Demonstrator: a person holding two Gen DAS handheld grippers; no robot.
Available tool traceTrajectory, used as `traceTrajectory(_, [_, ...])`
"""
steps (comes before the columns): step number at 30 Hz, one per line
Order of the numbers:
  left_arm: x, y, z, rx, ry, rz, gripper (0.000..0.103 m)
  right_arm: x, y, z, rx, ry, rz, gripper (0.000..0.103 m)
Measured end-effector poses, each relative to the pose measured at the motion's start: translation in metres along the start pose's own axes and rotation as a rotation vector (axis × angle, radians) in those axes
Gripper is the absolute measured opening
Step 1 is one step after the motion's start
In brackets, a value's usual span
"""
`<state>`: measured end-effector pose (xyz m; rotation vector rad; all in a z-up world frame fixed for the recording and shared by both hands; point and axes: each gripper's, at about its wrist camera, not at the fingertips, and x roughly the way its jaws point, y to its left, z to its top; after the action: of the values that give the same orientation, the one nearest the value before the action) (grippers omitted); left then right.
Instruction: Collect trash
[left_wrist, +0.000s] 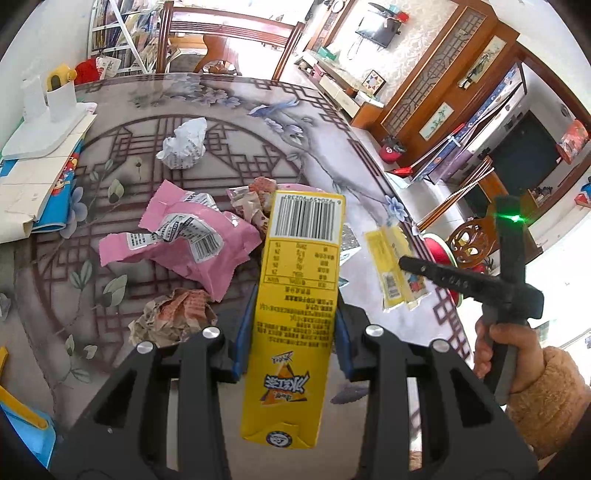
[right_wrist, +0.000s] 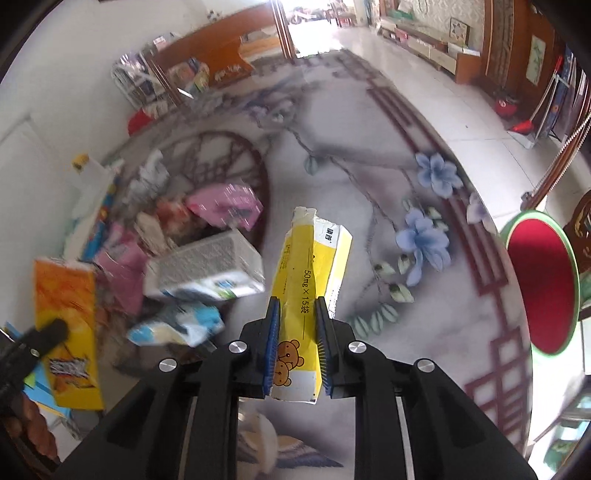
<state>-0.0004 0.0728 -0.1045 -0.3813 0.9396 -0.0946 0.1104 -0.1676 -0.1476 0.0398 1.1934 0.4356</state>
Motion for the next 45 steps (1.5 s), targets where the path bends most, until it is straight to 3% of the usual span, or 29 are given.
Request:
traceTrajectory(3, [0.001,-0.001,-0.001,0.001,0.003,-0.002,0.036,0.007,-0.002,-0.002,0.009,0.011,0.001,0.027])
traceTrajectory(4, [0.001,-0.001,-0.002,0.001,0.006,-0.002,0.036,0.007,-0.001,-0.003,0.005,0.012,-0.003,0.038])
traceTrajectory(5, [0.002,-0.001,-0.003,0.001,0.010,-0.001,0.036,0.010,0.001,-0.002,0.000,0.015,-0.009,0.057])
traceTrajectory(6, [0.002,-0.001,-0.003,0.001,0.011,0.000,0.036,0.012,0.002,-0.001,0.001,0.012,-0.024,0.065])
traceTrajectory(10, [0.000,0.000,-0.005,-0.003,0.012,0.007,0.036,0.023,0.003,0.000,-0.015,0.018,-0.085,0.073])
traceTrajectory(13, [-0.002,0.003,-0.006,-0.013,0.010,0.012,0.036,0.036,0.001,-0.002,-0.030,0.059,-0.110,0.072])
traceTrajectory(16, [-0.003,0.005,-0.006,-0.025,0.007,0.019,0.036,0.040,-0.002,-0.008,-0.021,0.070,-0.094,0.041])
traceTrajectory(29, [0.008,-0.009,0.004,-0.013,0.011,-0.008,0.036,-0.043,-0.007,-0.012,0.053,-0.127,0.034,0.038])
traceTrajectory(45, [0.039,-0.072,0.030,0.083,0.026,-0.099,0.036,-0.083,-0.051,-0.023,0.136,-0.198,0.015,0.039])
